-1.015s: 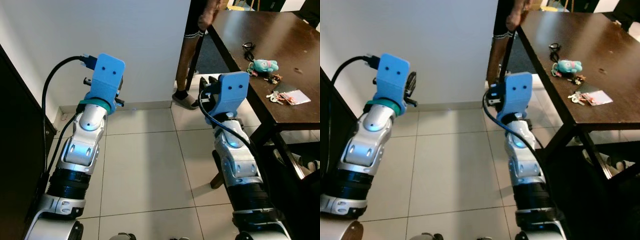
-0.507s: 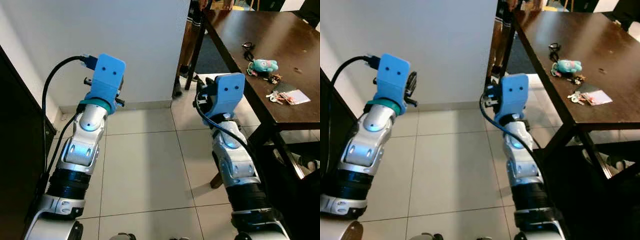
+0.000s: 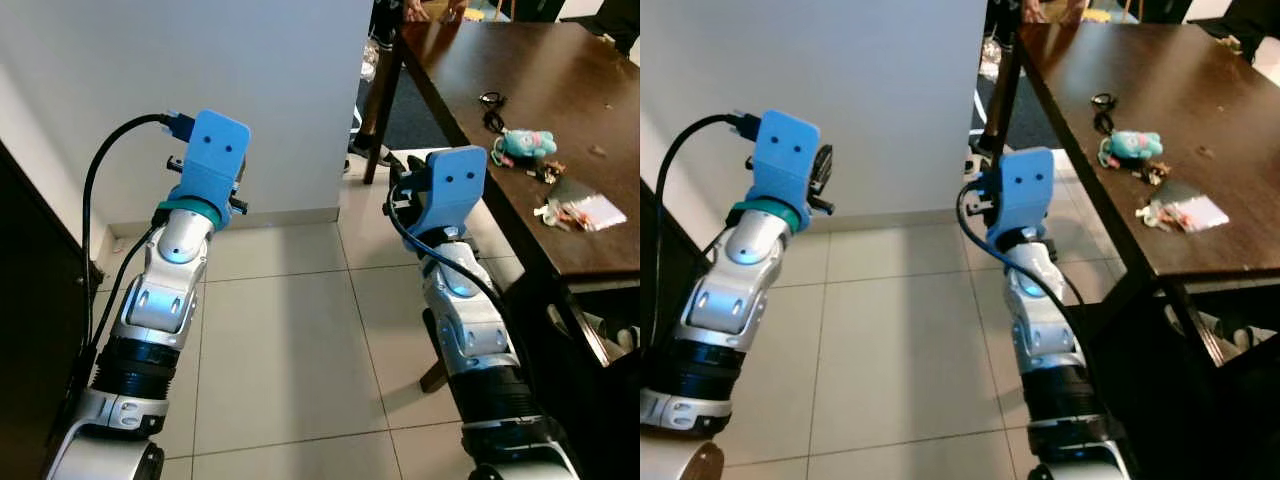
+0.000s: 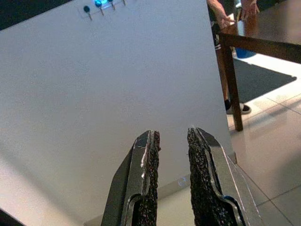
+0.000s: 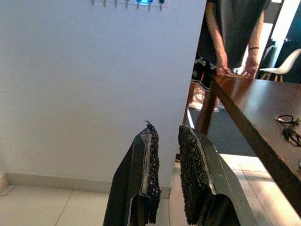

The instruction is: Hang keys on a hook

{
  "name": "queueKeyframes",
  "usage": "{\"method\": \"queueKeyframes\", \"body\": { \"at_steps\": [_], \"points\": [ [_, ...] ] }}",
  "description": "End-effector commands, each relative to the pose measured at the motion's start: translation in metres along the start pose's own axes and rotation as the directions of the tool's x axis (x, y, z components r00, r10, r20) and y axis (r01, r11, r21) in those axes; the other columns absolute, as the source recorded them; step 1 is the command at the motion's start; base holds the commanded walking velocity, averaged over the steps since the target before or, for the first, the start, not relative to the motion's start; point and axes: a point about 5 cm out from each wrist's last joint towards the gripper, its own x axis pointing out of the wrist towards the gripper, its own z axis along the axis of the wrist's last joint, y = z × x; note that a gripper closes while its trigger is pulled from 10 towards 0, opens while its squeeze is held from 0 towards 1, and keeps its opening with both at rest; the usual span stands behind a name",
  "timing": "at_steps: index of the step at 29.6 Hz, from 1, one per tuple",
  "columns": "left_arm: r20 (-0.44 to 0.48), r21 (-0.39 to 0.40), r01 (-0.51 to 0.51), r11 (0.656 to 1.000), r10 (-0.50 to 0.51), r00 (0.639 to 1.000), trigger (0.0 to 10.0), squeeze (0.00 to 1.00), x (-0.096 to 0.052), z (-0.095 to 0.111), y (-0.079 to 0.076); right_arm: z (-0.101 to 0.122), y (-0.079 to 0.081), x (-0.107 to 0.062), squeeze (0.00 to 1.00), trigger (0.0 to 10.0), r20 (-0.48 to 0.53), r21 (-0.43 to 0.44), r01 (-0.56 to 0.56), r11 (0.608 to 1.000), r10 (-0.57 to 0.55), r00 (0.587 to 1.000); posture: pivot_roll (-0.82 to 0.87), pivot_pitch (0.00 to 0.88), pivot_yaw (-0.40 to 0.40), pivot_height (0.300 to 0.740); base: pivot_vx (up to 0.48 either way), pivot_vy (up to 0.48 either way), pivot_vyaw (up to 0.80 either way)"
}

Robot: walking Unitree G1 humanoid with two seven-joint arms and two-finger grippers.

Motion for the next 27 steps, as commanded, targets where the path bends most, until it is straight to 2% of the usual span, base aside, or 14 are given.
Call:
{"method": "queueKeyframes", "body": {
  "at_steps": [1, 20, 27],
  "points": [
    [-0.012, 0.008, -0.007, 1.0, 0.008, 1.0, 10.0, 0.0, -0.0014, -0.0046, 0.0019, -0.0012, 0.0041, -0.0005, 0.0, 10.0, -0.001, 0.0, -0.017, 1.0, 0.017, 1.0, 0.07, 0.0, 0.066, 0.74, 0.48, 0.0, 0.0],
    [-0.011, 0.008, 0.0, 1.0, 0.0, 1.0, 10.0, 0.0, -0.003, -0.005, -0.0001, -0.0032, 0.0079, -0.0029, 0.0, 10.0, -0.004, 0.004, -0.038, 0.999, 0.038, 0.999, 0.07, 0.0, 0.071, 0.74, 0.48, 0.0, 0.0],
    [-0.017, 0.005, 0.028, 1.0, -0.027, 0.999, 10.0, 0.0, -0.0044, -0.0055, -0.0056, -0.0037, 0.0072, -0.0027, 0.0, 10.0, -0.007, 0.008, -0.035, 0.999, 0.035, 0.999, 0.07, 0.0, 0.069, 0.74, 0.354, 0.0, 0.0]
  ]
}}
